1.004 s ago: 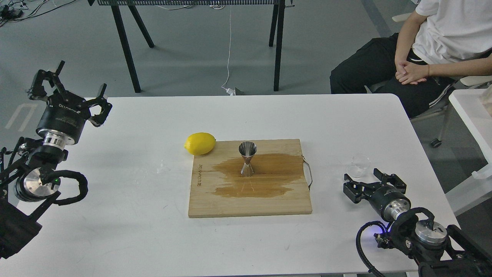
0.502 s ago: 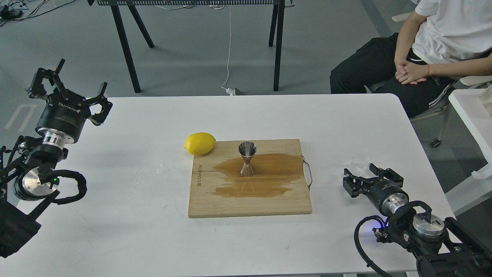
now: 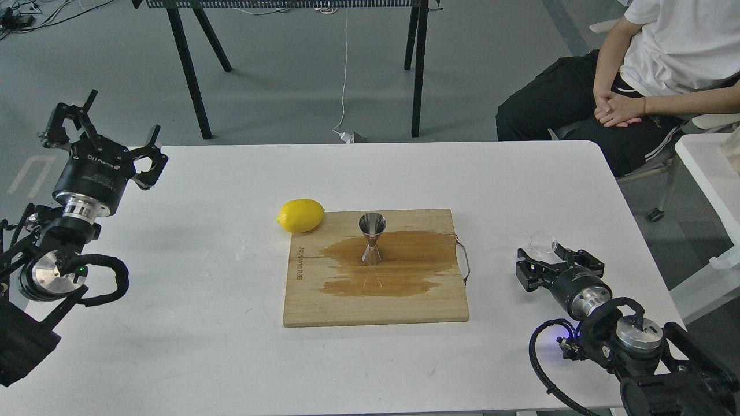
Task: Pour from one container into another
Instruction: 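Move the right gripper toward the clear glass cup and grasp it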
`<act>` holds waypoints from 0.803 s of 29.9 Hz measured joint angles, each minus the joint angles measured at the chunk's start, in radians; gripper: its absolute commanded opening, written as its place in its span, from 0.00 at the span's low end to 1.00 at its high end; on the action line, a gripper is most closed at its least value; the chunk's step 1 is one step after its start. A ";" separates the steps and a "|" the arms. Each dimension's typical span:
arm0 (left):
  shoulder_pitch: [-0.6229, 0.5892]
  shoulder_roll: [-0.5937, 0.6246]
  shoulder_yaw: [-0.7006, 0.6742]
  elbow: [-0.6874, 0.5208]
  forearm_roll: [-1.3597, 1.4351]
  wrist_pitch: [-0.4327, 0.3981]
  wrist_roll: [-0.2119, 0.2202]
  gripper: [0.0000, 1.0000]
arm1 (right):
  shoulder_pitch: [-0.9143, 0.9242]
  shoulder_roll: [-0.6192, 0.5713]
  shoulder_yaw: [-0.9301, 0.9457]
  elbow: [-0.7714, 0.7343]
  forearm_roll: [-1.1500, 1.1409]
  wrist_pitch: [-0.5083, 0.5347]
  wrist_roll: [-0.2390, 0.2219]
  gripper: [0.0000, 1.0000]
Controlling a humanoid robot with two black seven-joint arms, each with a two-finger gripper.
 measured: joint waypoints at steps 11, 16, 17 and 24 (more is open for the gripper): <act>0.002 0.019 0.001 0.000 0.001 -0.009 0.003 1.00 | -0.001 0.004 0.002 -0.003 0.000 0.034 -0.001 0.55; 0.003 0.019 0.001 0.000 0.005 -0.010 0.003 1.00 | -0.009 0.002 0.000 0.002 0.000 0.038 -0.004 0.55; 0.003 0.019 0.001 0.000 0.005 -0.010 0.003 1.00 | -0.009 0.002 -0.001 0.002 0.000 0.040 -0.005 0.54; 0.003 0.019 0.002 0.000 0.007 -0.010 0.003 1.00 | -0.013 0.001 -0.002 0.003 0.000 0.052 -0.011 0.39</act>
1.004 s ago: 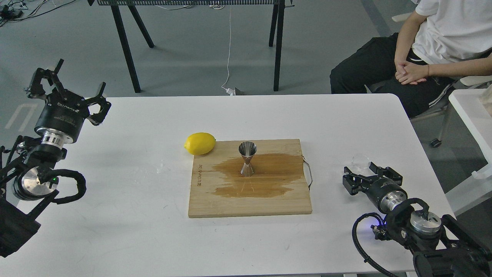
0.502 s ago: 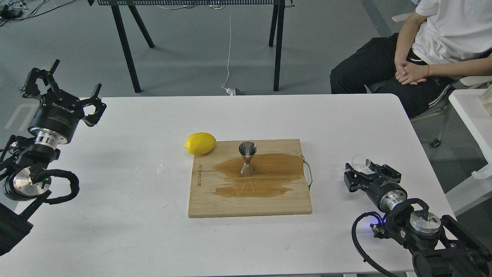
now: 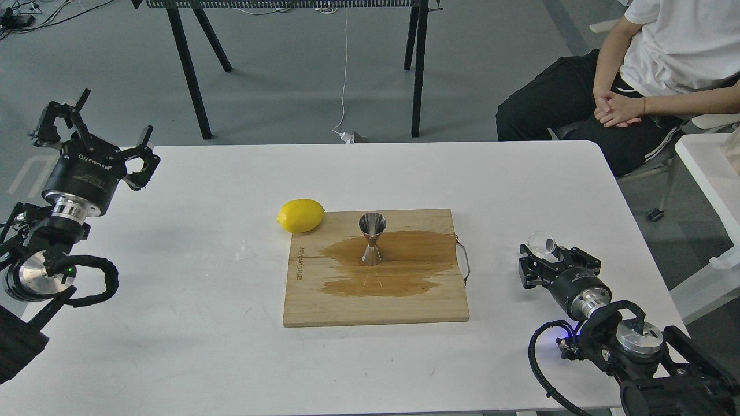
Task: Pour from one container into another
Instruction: 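Move the right gripper toward the clear glass cup and grasp it, then lift the clear cup with the right gripper over the jigger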
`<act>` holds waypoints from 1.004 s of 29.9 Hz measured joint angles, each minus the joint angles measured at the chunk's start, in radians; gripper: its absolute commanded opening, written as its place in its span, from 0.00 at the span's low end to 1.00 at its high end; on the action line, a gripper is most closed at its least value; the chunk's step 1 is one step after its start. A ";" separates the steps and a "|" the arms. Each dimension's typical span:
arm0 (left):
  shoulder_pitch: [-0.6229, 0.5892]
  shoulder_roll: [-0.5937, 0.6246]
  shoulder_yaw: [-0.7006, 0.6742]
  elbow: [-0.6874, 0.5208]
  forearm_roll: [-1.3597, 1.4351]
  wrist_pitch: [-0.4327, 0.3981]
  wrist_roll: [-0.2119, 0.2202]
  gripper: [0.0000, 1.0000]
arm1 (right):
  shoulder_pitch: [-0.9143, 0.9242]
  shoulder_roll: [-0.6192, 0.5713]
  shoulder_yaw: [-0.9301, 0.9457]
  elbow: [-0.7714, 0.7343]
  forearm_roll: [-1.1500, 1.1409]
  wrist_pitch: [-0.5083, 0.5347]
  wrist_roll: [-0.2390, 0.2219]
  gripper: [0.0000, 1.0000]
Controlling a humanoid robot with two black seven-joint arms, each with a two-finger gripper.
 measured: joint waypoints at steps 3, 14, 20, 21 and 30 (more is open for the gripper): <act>0.000 0.000 0.000 0.000 0.001 0.000 0.000 1.00 | -0.004 0.000 0.000 0.006 -0.001 0.000 -0.001 0.39; 0.000 0.007 0.000 -0.001 0.000 0.000 -0.004 1.00 | -0.044 -0.018 0.002 0.177 -0.004 0.000 -0.003 0.36; 0.000 0.011 0.000 -0.002 -0.001 0.000 -0.008 1.00 | -0.057 -0.068 0.001 0.373 -0.097 -0.017 0.000 0.33; 0.000 0.011 -0.001 -0.002 -0.001 0.000 -0.009 1.00 | -0.058 -0.070 0.000 0.411 -0.132 -0.019 0.000 0.33; 0.000 0.013 -0.002 -0.002 -0.001 0.001 -0.015 1.00 | -0.008 -0.050 -0.089 0.531 -0.454 -0.103 0.003 0.34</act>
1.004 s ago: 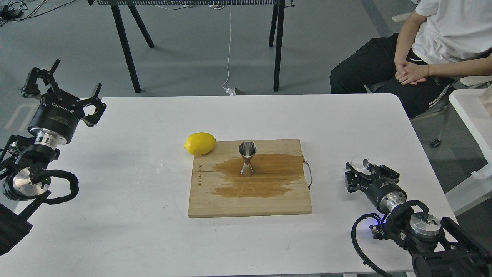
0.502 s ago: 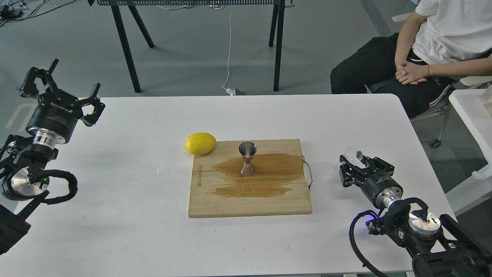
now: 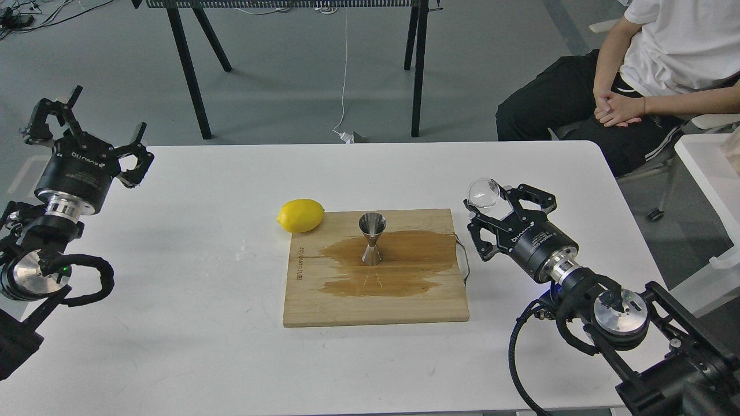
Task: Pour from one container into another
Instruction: 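Lift the clear cup with the right gripper over the jigger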
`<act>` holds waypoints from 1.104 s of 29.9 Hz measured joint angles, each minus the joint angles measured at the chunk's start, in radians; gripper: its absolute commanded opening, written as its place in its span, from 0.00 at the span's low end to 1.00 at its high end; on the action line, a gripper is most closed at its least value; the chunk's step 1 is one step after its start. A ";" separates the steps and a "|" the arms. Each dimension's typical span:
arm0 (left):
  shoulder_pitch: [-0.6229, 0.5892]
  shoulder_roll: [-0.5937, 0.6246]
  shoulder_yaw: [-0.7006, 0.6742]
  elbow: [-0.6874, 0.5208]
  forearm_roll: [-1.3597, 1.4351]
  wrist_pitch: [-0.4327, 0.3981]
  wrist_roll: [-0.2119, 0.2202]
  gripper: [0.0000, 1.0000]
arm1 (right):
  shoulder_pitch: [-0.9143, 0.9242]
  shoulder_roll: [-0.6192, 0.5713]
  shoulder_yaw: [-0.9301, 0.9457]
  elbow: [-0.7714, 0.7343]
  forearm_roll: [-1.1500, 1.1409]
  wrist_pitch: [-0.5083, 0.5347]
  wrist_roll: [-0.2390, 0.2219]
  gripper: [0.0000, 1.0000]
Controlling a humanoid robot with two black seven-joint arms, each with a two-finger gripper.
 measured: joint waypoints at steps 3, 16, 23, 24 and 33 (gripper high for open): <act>0.000 0.000 0.000 0.000 0.000 0.002 -0.001 1.00 | 0.014 0.032 -0.031 -0.004 -0.075 -0.004 0.003 0.33; 0.000 0.005 -0.001 0.001 0.001 0.002 -0.002 1.00 | 0.152 0.127 -0.091 -0.045 -0.164 -0.107 0.004 0.30; 0.001 0.007 -0.001 0.005 0.000 0.001 -0.002 1.00 | 0.182 0.167 -0.119 -0.053 -0.325 -0.151 0.005 0.30; 0.001 0.007 -0.001 0.006 0.000 0.001 -0.002 1.00 | 0.186 0.170 -0.135 -0.056 -0.352 -0.152 0.005 0.30; 0.000 0.012 -0.002 0.006 0.000 0.000 -0.002 1.00 | 0.233 0.182 -0.220 -0.081 -0.518 -0.157 0.005 0.30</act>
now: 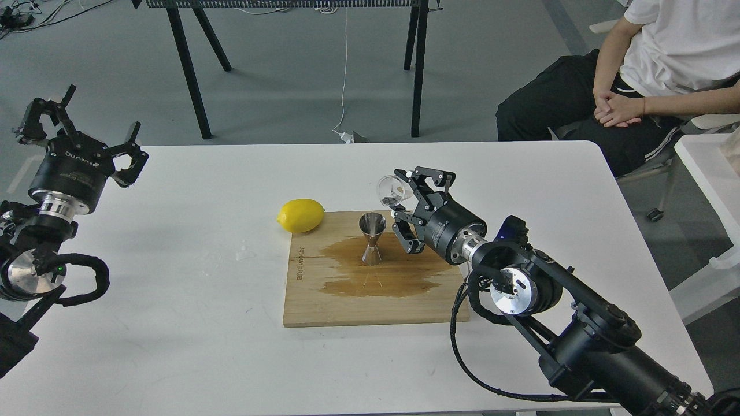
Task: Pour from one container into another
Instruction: 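Lift the clear cup with the right gripper over the jigger, then tilt the clear cup with the right gripper to pour into the jigger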
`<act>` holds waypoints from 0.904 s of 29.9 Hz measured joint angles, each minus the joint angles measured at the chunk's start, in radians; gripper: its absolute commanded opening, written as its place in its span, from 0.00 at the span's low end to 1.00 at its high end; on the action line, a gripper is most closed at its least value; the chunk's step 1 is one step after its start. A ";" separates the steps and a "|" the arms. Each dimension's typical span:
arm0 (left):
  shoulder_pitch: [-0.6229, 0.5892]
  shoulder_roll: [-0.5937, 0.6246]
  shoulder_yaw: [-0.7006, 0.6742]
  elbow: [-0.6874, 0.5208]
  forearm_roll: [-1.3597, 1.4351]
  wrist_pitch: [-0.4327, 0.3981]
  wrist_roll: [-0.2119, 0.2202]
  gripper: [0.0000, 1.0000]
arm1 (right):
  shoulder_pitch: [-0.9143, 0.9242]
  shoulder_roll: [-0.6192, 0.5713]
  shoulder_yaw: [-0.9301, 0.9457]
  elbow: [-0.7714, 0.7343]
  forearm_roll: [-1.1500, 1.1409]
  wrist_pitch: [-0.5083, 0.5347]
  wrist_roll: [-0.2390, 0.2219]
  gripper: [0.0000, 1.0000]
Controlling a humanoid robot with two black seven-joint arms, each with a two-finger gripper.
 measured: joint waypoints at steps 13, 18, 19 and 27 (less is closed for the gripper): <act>0.000 0.013 0.000 -0.007 -0.001 0.001 0.000 1.00 | 0.018 0.005 -0.048 -0.019 -0.160 0.001 0.001 0.30; 0.000 0.025 -0.001 -0.007 -0.002 0.000 -0.001 1.00 | 0.027 0.014 -0.079 -0.018 -0.245 -0.033 0.001 0.30; 0.000 0.027 -0.001 -0.007 -0.002 0.000 -0.001 1.00 | 0.031 0.017 -0.089 -0.018 -0.258 -0.040 0.001 0.30; 0.000 0.031 -0.001 -0.006 -0.001 0.000 -0.001 1.00 | 0.042 0.021 -0.138 -0.019 -0.362 -0.072 0.003 0.30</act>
